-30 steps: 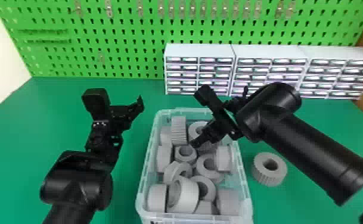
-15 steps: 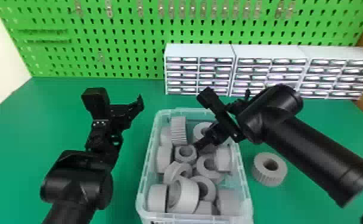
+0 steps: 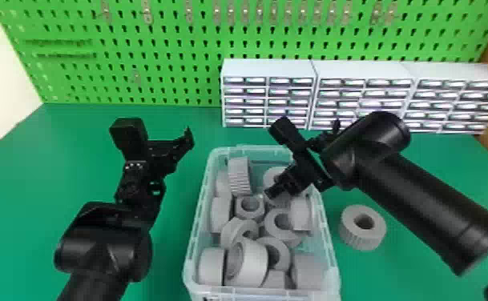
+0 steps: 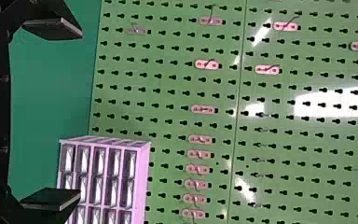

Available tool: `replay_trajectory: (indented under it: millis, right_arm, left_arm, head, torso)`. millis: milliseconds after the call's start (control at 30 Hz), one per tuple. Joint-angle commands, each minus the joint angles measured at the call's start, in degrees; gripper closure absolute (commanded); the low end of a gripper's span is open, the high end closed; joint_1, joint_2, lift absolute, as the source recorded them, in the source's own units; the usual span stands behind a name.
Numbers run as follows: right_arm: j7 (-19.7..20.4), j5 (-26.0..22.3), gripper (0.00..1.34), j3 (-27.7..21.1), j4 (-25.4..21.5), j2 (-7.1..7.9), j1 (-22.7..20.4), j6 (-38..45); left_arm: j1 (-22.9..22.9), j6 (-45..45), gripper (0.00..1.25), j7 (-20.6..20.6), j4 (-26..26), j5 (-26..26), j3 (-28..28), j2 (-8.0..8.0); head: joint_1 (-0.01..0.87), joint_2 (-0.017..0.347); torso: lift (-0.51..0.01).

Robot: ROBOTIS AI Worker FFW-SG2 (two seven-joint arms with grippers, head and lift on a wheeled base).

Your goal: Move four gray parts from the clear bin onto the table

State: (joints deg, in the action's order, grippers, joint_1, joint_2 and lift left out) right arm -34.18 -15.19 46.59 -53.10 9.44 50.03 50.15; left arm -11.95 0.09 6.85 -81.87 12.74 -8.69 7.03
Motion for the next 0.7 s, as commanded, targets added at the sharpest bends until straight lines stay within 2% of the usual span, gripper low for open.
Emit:
replay_trajectory:
  millis: [0,667]
  right_arm:
    - [0.0,-0.3,0.99,-0.9,-0.2,-0.21,0.0,0.7]
    - [0.1,1.5,0.99,-2.7,-3.1,-0.65,1.1,1.2]
  left_arm:
    - [0.1,0.0,0.09,0.0,0.0,0.0,0.0,0.00]
    - [0.4,-0.1,0.09,0.0,0.3,0.0,0.3,0.09]
  head:
    - [0.693,0.072]
    - [0.693,0.072]
  torso:
    - [-0.052]
    - [-0.052]
